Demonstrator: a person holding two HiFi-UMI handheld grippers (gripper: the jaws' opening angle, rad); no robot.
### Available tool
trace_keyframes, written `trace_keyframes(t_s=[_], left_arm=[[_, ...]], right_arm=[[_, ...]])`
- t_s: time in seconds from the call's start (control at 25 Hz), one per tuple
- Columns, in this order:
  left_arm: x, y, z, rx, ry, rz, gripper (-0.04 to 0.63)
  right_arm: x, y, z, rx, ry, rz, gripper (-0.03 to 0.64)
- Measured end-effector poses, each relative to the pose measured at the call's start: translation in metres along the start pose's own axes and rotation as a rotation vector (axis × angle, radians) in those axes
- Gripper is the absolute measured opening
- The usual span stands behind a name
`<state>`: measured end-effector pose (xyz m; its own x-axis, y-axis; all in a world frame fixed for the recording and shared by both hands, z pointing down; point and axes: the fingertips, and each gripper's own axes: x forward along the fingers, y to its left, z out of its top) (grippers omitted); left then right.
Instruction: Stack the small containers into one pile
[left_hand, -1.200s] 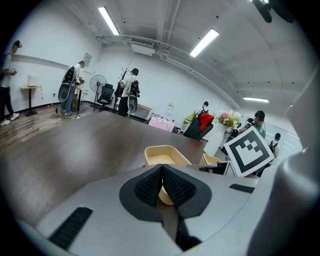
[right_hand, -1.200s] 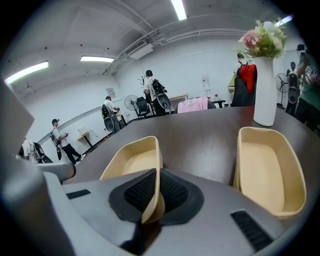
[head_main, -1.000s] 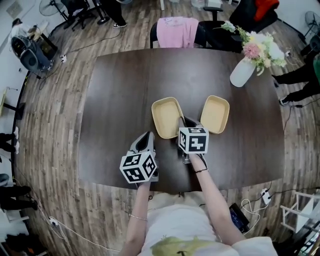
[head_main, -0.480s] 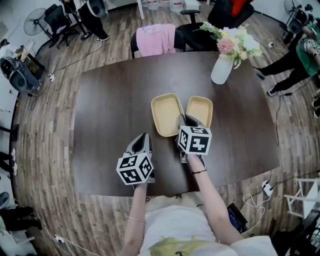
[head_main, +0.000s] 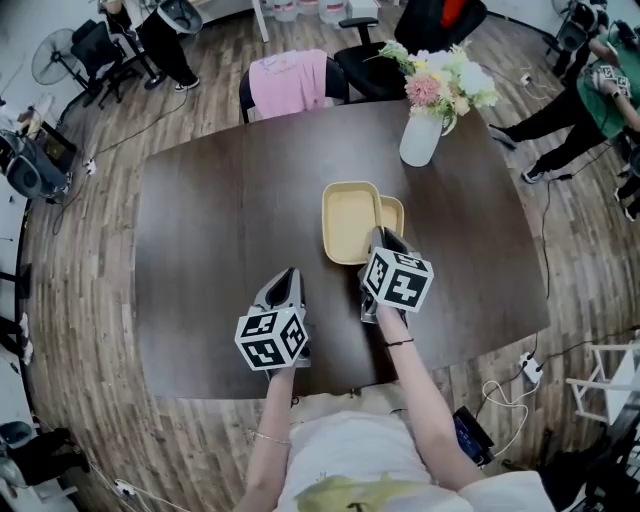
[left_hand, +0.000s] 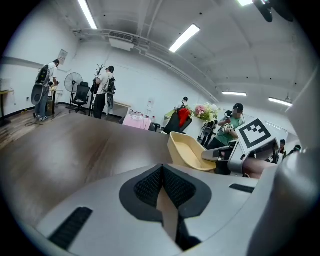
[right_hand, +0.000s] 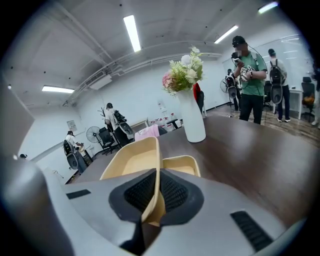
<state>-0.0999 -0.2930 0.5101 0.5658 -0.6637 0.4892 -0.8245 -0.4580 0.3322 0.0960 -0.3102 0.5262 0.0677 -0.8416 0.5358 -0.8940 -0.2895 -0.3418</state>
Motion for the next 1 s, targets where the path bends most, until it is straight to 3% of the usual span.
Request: trace_keyframes(t_s=[0.44,1.0], left_arm=[[0.025,-0.027,-0.008,0.027,0.054,-0.059,0.025],[0.034,-0.032,-0.011,0.033,0.077,-0.066,0.025]], right_arm=[[-0.001,-0.057,-0.007,0.102,0.007,-0.139,0.035],[0.002,-0.065,-0.017,0.129,0.021,-0.178,0.035]])
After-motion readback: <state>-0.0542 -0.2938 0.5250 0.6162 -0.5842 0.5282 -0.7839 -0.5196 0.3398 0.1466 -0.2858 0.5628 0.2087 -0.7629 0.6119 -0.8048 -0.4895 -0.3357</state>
